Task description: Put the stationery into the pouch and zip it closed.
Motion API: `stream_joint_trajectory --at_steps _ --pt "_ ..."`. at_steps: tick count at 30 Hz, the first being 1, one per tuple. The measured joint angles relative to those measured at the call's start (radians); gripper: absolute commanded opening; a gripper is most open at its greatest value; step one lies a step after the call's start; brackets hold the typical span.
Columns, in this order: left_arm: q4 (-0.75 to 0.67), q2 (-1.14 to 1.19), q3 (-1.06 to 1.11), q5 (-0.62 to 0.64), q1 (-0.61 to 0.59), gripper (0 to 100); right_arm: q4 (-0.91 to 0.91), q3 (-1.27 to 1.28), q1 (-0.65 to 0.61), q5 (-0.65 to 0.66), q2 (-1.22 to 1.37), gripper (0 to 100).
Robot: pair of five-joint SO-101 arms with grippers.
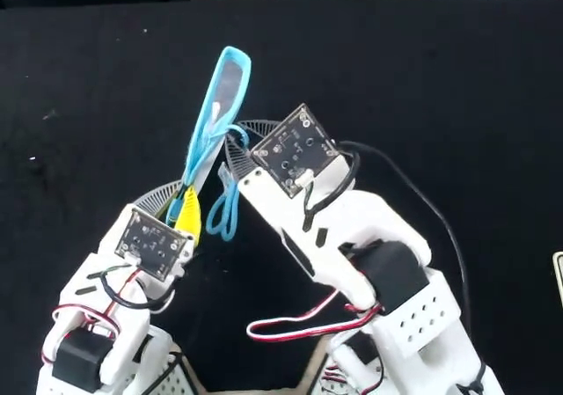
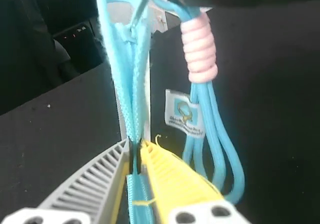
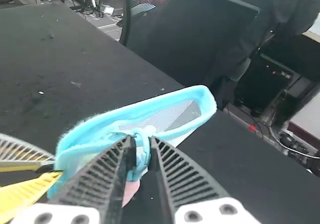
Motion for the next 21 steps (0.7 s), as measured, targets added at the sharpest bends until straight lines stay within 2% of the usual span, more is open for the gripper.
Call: stream_joint_trajectory --at_steps 12,15,17,21 --pt "0.089 0.002 0.002 -0.012 0.002 3 -0.043 -0.095 0.166 0.002 0.164 1.1" --pt "0.087 0.002 0.002 -0.012 0.000 5 -0.043 -0.106 0.166 0.000 0.180 1.1" --pt "0.061 0.002 0.002 -0.014 0.000 10 -0.041 -0.106 0.153 0.000 0.180 1.1" --pt "0.018 0.002 0.002 0.025 0.000 14 0.021 -0.144 0.069 0.002 0.180 1.1"
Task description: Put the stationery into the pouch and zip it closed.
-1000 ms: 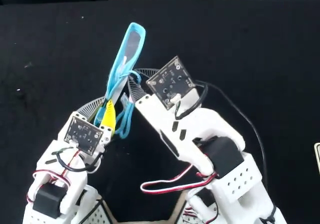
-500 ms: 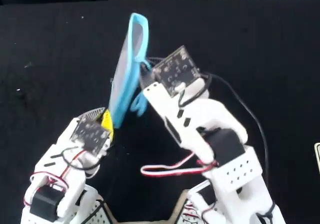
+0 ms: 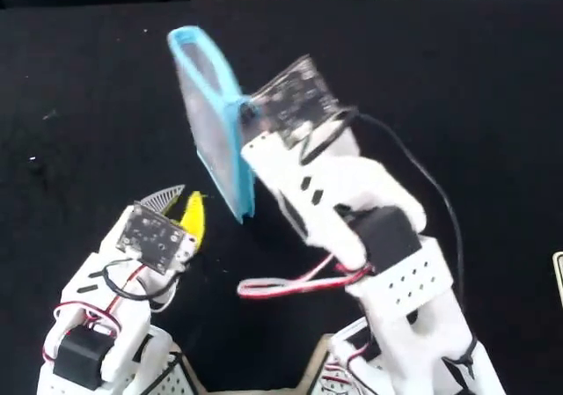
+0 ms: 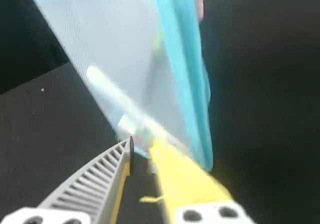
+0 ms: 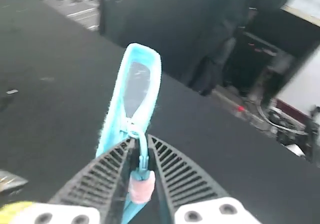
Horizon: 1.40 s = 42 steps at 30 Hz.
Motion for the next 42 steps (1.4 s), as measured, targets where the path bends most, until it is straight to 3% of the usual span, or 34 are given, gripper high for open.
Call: stream_joint_trajectory --at_steps 4,12,25,30,34,42 --pt "-0.064 0.000 0.000 0.117 0.000 14 0.107 -0.078 -0.091 0.002 0.002 1.1" --pt "-0.094 0.000 0.000 0.167 -0.002 14 0.233 -0.181 -0.212 0.003 0.002 1.1" --pt "-0.037 0.000 -0.002 0.170 0.152 15 0.233 -0.181 -0.226 0.098 0.002 1.1" --pt "-0.095 0.000 0.006 0.170 0.150 14 0.238 -0.181 -0.226 0.098 0.002 1.1" --pt "-0.222 0.000 0.103 0.170 0.146 14 0.252 -0.181 -0.226 0.098 0.002 1.1" --pt "-0.272 0.002 0.166 0.170 0.000 14 0.252 -0.181 -0.226 0.103 0.012 1.1"
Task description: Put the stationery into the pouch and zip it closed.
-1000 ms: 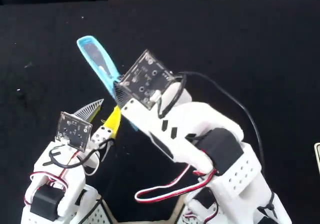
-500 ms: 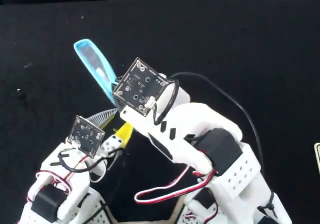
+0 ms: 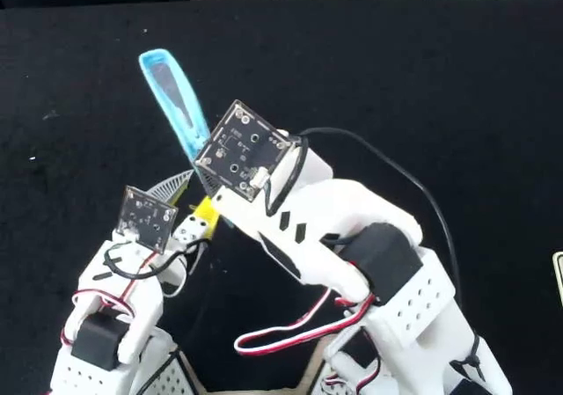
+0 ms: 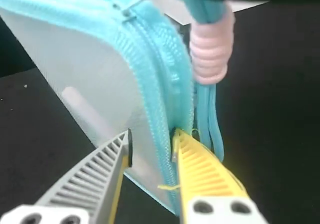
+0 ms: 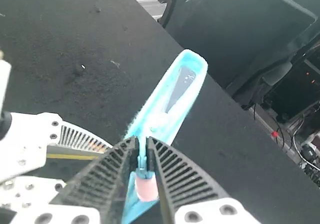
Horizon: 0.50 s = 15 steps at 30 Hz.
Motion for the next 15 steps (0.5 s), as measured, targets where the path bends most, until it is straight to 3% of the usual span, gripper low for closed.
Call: stream_joint_trajectory --at_steps 15 --pt "0.166 0.009 -0.149 0.000 -0.072 14 0.000 0.000 0.034 0.038 0.002 1.1"
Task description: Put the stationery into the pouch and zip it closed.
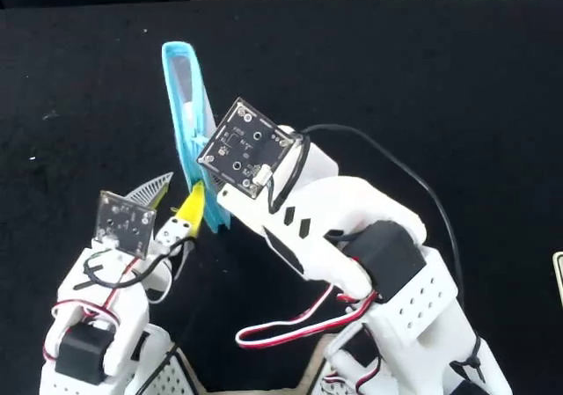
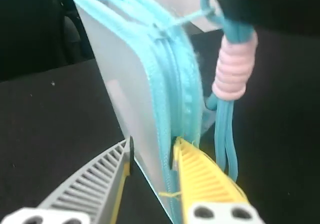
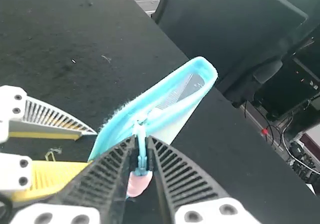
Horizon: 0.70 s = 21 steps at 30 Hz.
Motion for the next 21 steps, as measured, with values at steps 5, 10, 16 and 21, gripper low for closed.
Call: stream_joint_trajectory --at_steps 5,10,16,21 --pt "0.002 -0.008 -0.017 0.000 -0.017 14 0.000 0.000 0.000 -0.002 0.000 1.1" --pt "0.054 -0.009 -0.057 0.000 -0.008 14 0.000 0.002 0.000 0.000 0.000 1.1" --pt "0.175 -0.011 -0.150 0.000 0.066 15 -0.002 0.002 0.000 0.000 0.000 1.1" --pt "0.207 -0.011 -0.161 0.025 0.110 15 -0.011 0.002 0.000 0.000 0.000 1.1"
